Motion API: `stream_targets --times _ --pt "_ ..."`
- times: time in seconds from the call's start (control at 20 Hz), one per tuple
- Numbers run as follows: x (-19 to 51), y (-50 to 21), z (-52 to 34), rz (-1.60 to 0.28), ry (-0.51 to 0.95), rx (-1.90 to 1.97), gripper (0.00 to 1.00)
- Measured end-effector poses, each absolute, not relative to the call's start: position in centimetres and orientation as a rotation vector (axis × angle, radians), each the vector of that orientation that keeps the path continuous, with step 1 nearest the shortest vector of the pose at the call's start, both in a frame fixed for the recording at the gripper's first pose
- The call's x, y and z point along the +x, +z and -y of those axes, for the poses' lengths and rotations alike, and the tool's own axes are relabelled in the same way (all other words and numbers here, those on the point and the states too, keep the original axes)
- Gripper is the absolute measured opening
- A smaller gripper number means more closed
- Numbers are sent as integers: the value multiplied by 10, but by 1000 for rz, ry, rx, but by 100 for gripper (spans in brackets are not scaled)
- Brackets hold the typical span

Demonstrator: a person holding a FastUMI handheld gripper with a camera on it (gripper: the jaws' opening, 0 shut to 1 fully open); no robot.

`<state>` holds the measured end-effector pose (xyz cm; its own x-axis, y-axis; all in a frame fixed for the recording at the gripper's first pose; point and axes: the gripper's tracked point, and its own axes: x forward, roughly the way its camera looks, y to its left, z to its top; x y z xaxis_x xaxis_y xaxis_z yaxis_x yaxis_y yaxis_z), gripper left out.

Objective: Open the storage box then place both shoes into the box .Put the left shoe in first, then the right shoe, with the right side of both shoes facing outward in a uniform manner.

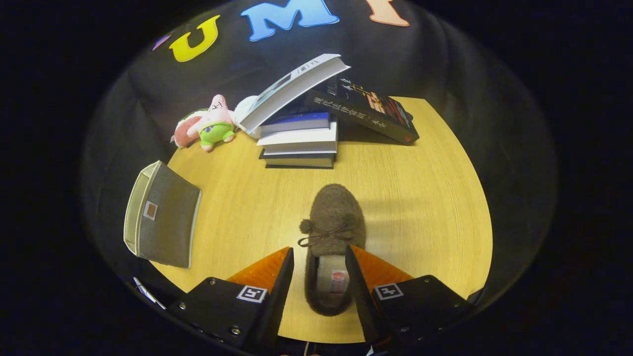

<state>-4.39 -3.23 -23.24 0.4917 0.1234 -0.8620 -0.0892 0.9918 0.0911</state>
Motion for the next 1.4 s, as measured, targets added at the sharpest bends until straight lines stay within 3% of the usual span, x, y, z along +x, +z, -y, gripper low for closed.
stream_targets --times 0.6,0.75,0.8,0.85,0.9,0.95,1.0,1.4 --pt "-26 -307 75 -1225 65 -10 64" --pt "-23 -319 62 -1266 97 85 42" --pt "-25 -318 63 -1271 117 59 24" --pt "-23 -319 65 -1256 108 47 24" --pt "-21 -320 70 -1248 84 29 9" --pt "-22 -330 68 -1250 78 38 9" --pt "-26 -313 68 -1262 81 60 1" --pt "-28 -280 22 -1243 121 128 1"
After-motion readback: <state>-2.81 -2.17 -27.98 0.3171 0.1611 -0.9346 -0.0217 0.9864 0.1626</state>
